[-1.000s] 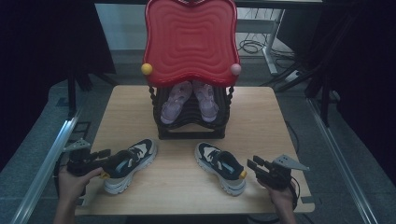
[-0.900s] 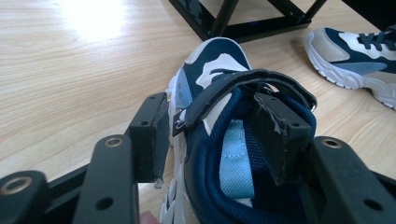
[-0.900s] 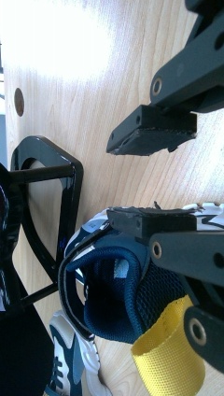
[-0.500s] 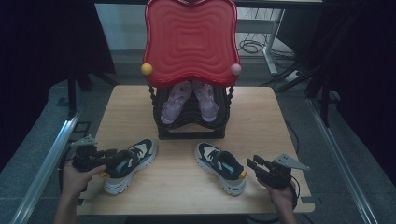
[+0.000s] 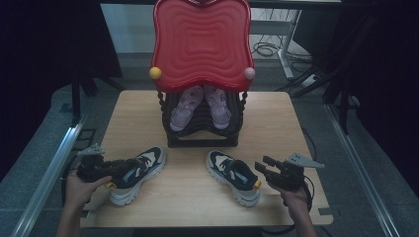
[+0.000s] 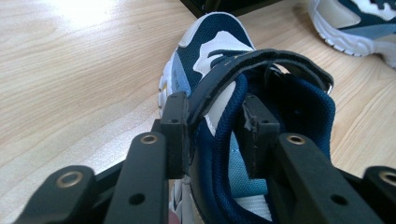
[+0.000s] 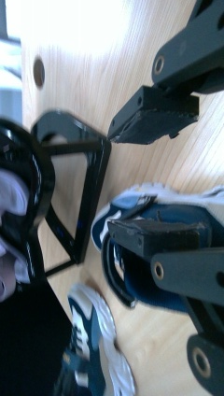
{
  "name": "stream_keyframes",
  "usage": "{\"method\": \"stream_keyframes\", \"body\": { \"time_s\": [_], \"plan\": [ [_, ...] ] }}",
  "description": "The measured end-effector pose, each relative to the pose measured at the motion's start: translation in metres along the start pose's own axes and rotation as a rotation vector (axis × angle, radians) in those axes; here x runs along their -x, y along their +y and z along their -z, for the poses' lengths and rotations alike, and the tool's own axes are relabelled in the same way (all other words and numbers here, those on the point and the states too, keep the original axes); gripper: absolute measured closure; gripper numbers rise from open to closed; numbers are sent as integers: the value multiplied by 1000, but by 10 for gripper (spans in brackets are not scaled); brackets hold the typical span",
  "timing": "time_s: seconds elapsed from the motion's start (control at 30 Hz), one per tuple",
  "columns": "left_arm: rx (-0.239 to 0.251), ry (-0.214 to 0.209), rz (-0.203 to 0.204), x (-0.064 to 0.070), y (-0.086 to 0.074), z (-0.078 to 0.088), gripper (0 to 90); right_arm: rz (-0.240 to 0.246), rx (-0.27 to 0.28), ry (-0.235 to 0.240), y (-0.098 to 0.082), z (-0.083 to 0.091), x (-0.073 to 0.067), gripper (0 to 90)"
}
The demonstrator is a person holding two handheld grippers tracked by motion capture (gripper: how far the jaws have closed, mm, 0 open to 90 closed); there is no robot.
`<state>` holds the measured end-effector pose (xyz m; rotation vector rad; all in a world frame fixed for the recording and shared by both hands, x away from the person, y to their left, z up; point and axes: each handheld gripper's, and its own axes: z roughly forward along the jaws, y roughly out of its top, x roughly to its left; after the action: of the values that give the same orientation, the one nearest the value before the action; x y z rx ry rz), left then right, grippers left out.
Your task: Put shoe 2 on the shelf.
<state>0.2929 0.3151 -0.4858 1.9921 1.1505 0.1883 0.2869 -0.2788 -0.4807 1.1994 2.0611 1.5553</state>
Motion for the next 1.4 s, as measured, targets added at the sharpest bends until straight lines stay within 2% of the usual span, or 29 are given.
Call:
{"method": "stream_keyframes", "body": {
  "time_s": [0.03, 0.17, 0.3, 0.43, 0.63, 0.83, 1.2, 1.4],
  "plan": [
    [0, 0, -3, 0, 0, 0, 676, -1, -12, 29, 3, -2, 0, 479],
    [3, 5, -13, 0, -1, 0, 691, 12, -45, 90, 15, -6, -2, 446],
    [2, 10, -15, 1, -1, 0, 697, 21, -113, 122, 22, -16, -5, 446],
    [4, 14, -15, 1, -1, 0, 702, 47, -197, 128, 23, -31, -9, 477],
    [4, 17, -18, 1, -2, 0, 704, 76, -269, 136, 30, -46, -14, 522],
    [5, 20, -17, 2, -2, 0, 705, 73, -305, 119, 34, -54, -15, 556],
    [5, 23, -12, 2, -2, 0, 704, 66, -349, 127, 31, -56, -15, 606],
    [6, 23, -10, 2, -2, 0, 704, 68, -397, 121, 31, -59, -12, 625]
  ]
}}
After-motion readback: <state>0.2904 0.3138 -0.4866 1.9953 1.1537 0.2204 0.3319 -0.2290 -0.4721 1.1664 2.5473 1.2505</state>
